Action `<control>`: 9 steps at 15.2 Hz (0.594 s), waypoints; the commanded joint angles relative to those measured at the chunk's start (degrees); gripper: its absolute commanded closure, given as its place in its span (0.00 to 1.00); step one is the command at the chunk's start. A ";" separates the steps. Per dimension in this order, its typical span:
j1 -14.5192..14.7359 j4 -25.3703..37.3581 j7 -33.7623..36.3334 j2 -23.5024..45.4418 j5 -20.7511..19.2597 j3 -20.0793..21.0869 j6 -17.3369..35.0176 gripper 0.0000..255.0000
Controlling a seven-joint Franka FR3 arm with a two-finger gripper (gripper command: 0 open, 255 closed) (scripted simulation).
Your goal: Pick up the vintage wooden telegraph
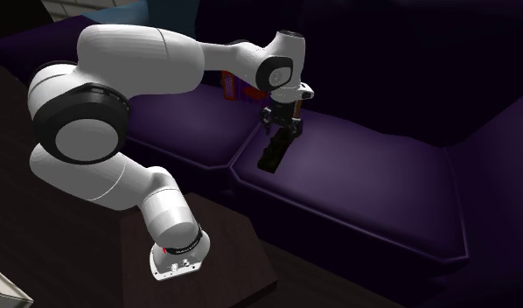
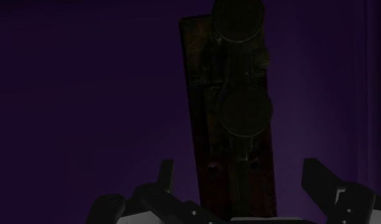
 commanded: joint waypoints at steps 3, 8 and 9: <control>0.03 -0.75 0.08 0.16 0.01 0.05 0.94 1.00; 0.02 -0.76 0.07 0.15 0.01 0.04 0.93 1.00; 0.03 -0.76 0.07 0.15 0.01 0.04 0.93 1.00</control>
